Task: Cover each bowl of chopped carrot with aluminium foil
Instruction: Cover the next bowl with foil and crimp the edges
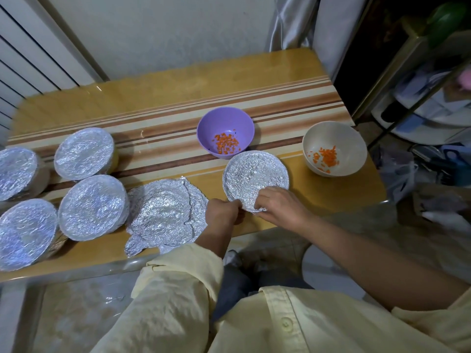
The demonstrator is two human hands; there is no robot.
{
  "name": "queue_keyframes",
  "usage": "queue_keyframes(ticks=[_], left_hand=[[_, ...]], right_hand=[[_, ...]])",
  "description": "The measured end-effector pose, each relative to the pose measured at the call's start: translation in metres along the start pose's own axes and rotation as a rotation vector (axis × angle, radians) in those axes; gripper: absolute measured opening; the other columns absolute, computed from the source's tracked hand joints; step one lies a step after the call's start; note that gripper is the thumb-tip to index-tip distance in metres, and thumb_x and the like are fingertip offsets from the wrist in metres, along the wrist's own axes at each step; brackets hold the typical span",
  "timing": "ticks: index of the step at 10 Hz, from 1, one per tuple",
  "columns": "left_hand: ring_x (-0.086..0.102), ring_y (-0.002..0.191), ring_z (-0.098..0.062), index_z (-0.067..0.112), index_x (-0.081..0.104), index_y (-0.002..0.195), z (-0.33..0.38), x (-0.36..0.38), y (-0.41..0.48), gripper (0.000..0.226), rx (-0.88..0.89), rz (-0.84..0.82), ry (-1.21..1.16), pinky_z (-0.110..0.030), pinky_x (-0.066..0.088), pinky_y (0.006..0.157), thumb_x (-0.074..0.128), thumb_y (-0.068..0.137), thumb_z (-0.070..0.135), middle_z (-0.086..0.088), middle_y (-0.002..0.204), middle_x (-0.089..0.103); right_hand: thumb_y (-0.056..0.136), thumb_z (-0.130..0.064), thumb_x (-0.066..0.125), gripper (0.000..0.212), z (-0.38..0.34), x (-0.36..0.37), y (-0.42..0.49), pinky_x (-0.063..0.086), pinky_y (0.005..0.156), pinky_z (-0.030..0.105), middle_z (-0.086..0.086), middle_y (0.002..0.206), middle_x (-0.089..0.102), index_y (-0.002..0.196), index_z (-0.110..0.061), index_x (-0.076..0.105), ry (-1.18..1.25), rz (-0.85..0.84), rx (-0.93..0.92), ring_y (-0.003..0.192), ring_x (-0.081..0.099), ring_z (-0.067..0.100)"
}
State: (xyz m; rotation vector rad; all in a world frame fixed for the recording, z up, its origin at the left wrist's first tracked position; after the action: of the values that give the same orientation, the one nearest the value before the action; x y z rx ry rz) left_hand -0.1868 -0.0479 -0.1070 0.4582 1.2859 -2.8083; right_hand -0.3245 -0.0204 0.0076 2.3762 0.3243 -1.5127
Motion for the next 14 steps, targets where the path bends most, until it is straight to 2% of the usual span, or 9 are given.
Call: queue_keyframes(ticks=[2,3,4,5,6,7,9,12,14], left_hand=[[0.070,0.063,-0.037,0.001,0.060,0.045,0.013,-0.004,-0.015,0.025,0.003,-0.015,0.038,-0.059,0.060,0.074,0.077,0.063,0.008,-0.019,0.054,0.065],[0.071,0.062,-0.036,0.005,0.063,0.038,0.004,-0.002,-0.015,0.030,0.004,-0.013,-0.014,-0.057,0.060,0.075,0.077,0.055,0.024,-0.021,0.061,0.069],[0.072,0.068,-0.031,0.003,0.070,0.064,0.000,0.005,-0.030,0.040,-0.013,-0.059,-0.073,-0.047,0.062,0.077,0.082,0.060,0.041,-0.017,0.073,0.073],[0.064,0.065,-0.022,0.006,0.061,0.077,0.001,0.009,-0.051,0.015,-0.049,-0.081,-0.159,-0.027,0.058,0.066,0.072,0.087,0.010,-0.009,0.070,0.067],[0.066,0.064,-0.024,0.007,0.062,0.072,0.001,0.009,-0.042,0.016,-0.041,-0.057,-0.134,-0.027,0.059,0.065,0.073,0.083,0.009,-0.003,0.056,0.066],[0.073,0.072,-0.039,0.007,0.068,0.051,-0.003,0.006,-0.036,0.026,-0.024,-0.017,-0.109,-0.051,0.062,0.076,0.082,0.064,0.024,-0.020,0.068,0.072],[0.074,0.073,-0.037,0.017,0.067,0.037,-0.013,0.012,-0.012,0.015,-0.006,-0.030,-0.064,-0.053,0.061,0.080,0.070,0.049,0.026,-0.018,0.060,0.070],[0.074,0.067,-0.033,0.016,0.069,0.039,-0.004,0.003,-0.015,0.016,0.022,-0.011,0.020,-0.049,0.062,0.079,0.065,0.049,0.028,-0.016,0.059,0.071],[0.068,0.061,-0.032,0.000,0.063,0.052,0.018,-0.007,-0.020,0.025,0.034,-0.021,0.053,-0.057,0.061,0.074,0.072,0.074,0.004,-0.019,0.062,0.067]], right_hand=[[0.054,-0.002,0.080,0.022,-0.004,0.011,0.004,0.047,0.049,0.030,0.004,0.062,0.055,0.060,-0.010,0.059,-0.069,-0.030,0.000,0.057,0.056,0.027],[0.052,0.000,0.079,0.023,-0.008,0.009,0.005,0.044,0.048,0.028,0.005,0.059,0.055,0.058,-0.008,0.058,-0.066,-0.029,-0.001,0.054,0.056,0.026],[0.054,-0.002,0.080,0.024,-0.007,0.006,0.006,0.041,0.050,0.026,0.005,0.060,0.054,0.058,-0.009,0.057,-0.065,-0.020,0.007,0.055,0.056,0.026],[0.056,-0.004,0.080,0.025,-0.005,0.009,0.006,0.040,0.049,0.027,0.003,0.061,0.054,0.059,-0.011,0.056,-0.061,-0.021,0.017,0.057,0.056,0.024],[0.057,-0.002,0.079,0.023,-0.003,0.009,0.007,0.039,0.049,0.026,0.003,0.062,0.055,0.060,-0.010,0.058,-0.026,-0.009,0.044,0.057,0.056,0.024],[0.058,-0.002,0.079,0.022,-0.002,0.008,0.006,0.038,0.051,0.025,0.003,0.063,0.056,0.061,-0.010,0.059,-0.016,-0.004,0.049,0.058,0.056,0.024],[0.060,0.001,0.075,0.021,-0.002,0.011,0.005,0.037,0.049,0.027,0.004,0.062,0.055,0.060,-0.009,0.057,-0.005,-0.005,0.061,0.057,0.055,0.024],[0.058,-0.011,0.088,0.027,-0.010,0.005,-0.004,0.040,0.058,0.025,0.004,0.071,0.059,0.072,-0.010,0.065,0.004,0.008,0.025,0.065,0.060,0.025],[0.056,-0.010,0.089,0.030,0.000,-0.005,-0.013,0.046,0.059,0.027,0.002,0.071,0.060,0.070,-0.012,0.063,-0.049,0.023,0.014,0.065,0.058,0.023]])
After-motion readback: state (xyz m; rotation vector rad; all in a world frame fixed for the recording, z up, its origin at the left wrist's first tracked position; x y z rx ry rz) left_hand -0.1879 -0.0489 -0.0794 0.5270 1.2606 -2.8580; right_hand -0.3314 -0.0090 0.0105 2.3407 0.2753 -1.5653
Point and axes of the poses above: each hand's wrist, its own y-axis towards the middle knuckle, its own x-axis out of the palm, z = x × y, the point moved 10 cm from there along y, towards the middle knuckle
